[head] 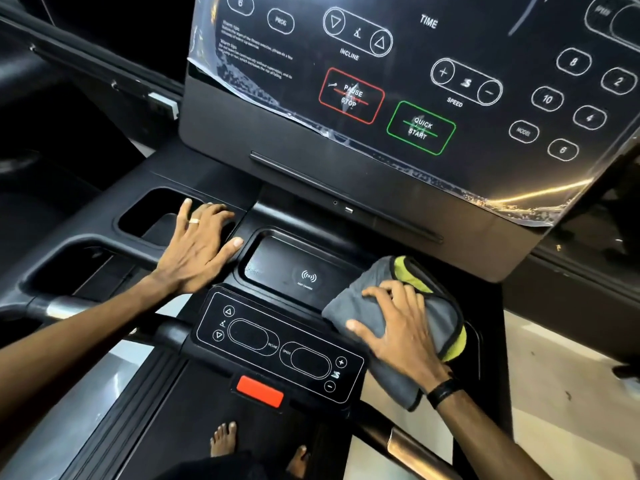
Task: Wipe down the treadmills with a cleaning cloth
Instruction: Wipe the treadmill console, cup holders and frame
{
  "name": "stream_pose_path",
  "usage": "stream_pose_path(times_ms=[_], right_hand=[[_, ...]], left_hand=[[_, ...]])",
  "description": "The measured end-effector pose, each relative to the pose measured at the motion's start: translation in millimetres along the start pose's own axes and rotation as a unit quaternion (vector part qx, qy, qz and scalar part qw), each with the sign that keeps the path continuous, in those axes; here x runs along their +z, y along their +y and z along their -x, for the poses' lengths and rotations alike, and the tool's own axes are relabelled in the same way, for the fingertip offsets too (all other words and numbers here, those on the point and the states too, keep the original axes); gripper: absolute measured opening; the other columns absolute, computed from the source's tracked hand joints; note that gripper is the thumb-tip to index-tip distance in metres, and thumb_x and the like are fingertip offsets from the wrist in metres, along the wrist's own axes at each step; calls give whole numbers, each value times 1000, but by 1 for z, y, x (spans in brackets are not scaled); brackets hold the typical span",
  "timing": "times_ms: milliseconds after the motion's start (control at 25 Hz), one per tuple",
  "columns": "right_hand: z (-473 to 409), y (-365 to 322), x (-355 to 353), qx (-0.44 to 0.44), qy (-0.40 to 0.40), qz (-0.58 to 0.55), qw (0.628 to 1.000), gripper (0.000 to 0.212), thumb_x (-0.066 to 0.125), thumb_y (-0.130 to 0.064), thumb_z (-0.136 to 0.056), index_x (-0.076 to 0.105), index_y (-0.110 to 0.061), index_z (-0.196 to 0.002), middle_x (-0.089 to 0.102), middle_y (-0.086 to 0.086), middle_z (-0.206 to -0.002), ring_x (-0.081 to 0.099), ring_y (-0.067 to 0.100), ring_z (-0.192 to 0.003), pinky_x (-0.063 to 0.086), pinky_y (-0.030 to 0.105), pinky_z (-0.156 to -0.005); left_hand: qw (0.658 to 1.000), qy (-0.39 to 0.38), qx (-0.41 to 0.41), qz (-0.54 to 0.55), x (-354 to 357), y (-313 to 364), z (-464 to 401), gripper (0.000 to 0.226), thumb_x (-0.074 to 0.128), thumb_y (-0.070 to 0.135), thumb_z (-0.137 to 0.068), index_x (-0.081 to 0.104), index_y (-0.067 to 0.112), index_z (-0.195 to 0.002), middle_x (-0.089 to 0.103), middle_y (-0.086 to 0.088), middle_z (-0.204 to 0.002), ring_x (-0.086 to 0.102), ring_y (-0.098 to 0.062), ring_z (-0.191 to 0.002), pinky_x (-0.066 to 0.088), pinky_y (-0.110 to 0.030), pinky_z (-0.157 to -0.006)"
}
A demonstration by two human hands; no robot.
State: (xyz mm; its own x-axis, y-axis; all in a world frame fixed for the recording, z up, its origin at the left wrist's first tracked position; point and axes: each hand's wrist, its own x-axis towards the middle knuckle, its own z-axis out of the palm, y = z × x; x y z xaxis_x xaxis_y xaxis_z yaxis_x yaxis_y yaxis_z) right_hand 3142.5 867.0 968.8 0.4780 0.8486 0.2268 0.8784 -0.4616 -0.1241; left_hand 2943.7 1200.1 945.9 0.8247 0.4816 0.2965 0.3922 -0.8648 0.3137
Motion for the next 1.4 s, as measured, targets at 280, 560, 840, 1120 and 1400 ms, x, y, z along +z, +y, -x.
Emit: stream_pose_path(times_ms=[280, 560, 840, 1120, 1400], right_hand=[[-30, -17, 10, -19, -9, 22, 1000, 47, 46, -73, -90, 57, -28, -103, 51, -5, -96, 51, 23, -94, 41, 39, -82], [-72, -54, 22, -63, -26, 27, 997, 45, 46, -67, -92, 54, -26, -108, 52, -2, -98, 50, 24, -94, 43, 41, -84], [-45, -13, 6, -242, -72, -1, 968, 43, 47, -65, -97, 53, -25, -111, 47, -3, -95, 50, 22, -88, 46, 39, -76], [-139, -141, 47, -271, -47, -36, 961, 48, 51, -63, -93, 60, -18, -103, 51, 5, -92, 49, 28, -85, 43, 41, -75], [-174, -160, 55, -127, -16, -17, 992, 41, 63, -56, -86, 62, -19, -106, 55, 6, -95, 54, 30, -93, 45, 46, -81]], left_hand=[[1000, 16, -7, 13, 0, 3, -3, 75, 14, 63, -98, 45, 6, -134, 47, -11, -135, 35, -29, -138, -6, -48, -123], [999, 31, -24, 31, -1, 2, 0, 71, 16, 60, -99, 47, 6, -134, 48, -12, -136, 37, -28, -139, -4, -51, -123], [994, 56, -38, 86, 2, -2, -3, 64, 19, 55, -101, 45, 9, -137, 49, -8, -138, 39, -22, -138, -1, -55, -122], [959, 109, -88, 245, -2, -8, -4, 61, 26, 55, -97, 48, 13, -136, 50, 0, -141, 42, -11, -136, 1, -52, -123], [944, 94, -106, 296, -6, -7, -4, 64, 30, 59, -94, 44, 13, -137, 49, 1, -140, 43, -6, -133, -1, -48, -124]])
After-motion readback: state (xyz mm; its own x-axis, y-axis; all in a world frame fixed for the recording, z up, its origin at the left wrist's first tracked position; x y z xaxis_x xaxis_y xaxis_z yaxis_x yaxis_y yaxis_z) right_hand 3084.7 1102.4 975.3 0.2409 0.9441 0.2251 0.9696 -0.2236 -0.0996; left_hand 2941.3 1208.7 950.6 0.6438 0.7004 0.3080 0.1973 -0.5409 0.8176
